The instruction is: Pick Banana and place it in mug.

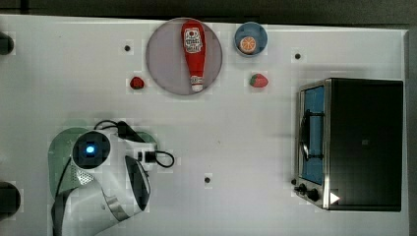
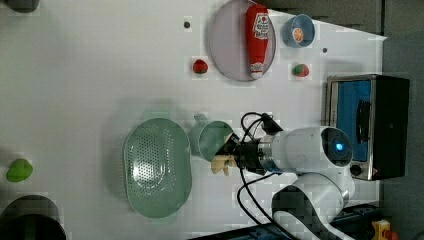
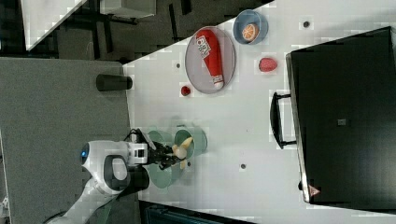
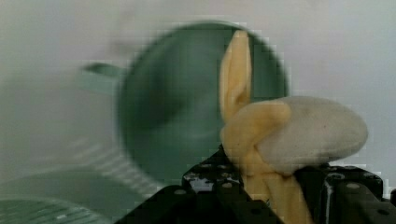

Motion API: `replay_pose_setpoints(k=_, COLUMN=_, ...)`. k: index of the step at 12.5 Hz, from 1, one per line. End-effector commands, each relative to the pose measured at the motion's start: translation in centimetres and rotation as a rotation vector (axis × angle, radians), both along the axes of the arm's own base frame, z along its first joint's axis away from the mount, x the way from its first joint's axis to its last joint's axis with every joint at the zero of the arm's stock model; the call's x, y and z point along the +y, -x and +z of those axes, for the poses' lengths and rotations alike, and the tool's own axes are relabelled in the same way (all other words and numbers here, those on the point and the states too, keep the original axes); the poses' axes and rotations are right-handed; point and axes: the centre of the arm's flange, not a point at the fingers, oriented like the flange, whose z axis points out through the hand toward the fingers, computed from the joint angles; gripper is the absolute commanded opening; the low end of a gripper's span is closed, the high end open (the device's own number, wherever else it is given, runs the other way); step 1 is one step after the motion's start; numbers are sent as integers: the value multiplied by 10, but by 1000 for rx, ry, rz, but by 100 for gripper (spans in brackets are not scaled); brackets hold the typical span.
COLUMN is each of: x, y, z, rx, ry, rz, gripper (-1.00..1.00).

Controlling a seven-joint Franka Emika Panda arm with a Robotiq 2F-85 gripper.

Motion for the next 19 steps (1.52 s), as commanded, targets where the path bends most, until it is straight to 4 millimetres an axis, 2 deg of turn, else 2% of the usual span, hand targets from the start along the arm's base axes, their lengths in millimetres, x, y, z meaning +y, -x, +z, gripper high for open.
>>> replay_pose_setpoints(k=1, x=9, y=-25, z=41, rx=-127, ry=-41, rz=-52, gripper=52)
replay_pose_setpoints(k=3, x=8, y=-26, z=42, rx=-132, ry=-43, rz=-54, gripper=97)
replay_pose_setpoints(k=5, x=4, y=-30, z=49, rx=-147, ry=-46, rz=-65, gripper=100)
replay_pose_setpoints(k=7, x=-11, y=-41, z=74, rx=-175, ry=-37, rz=-98, gripper=100)
replay_pose_setpoints(k=9, x=-35, y=-50, z=117, rx=-178, ry=-7, rz=-127, gripper=100)
replay_pose_setpoints(k=11, x=-68, y=-58, z=172, rx=-168, ry=14, rz=-110, gripper=100)
replay_pose_setpoints(k=15, x=-154, y=-69, z=278, rx=-190, ry=3, rz=-168, gripper=100)
replay_pose_setpoints(k=17, x=-193, y=-65, z=315, rx=-199, ry=-7, rz=-199, gripper=100)
replay_pose_setpoints(k=19, x=-228, y=-58, z=342, rx=-208, ry=-15, rz=-207, gripper=100)
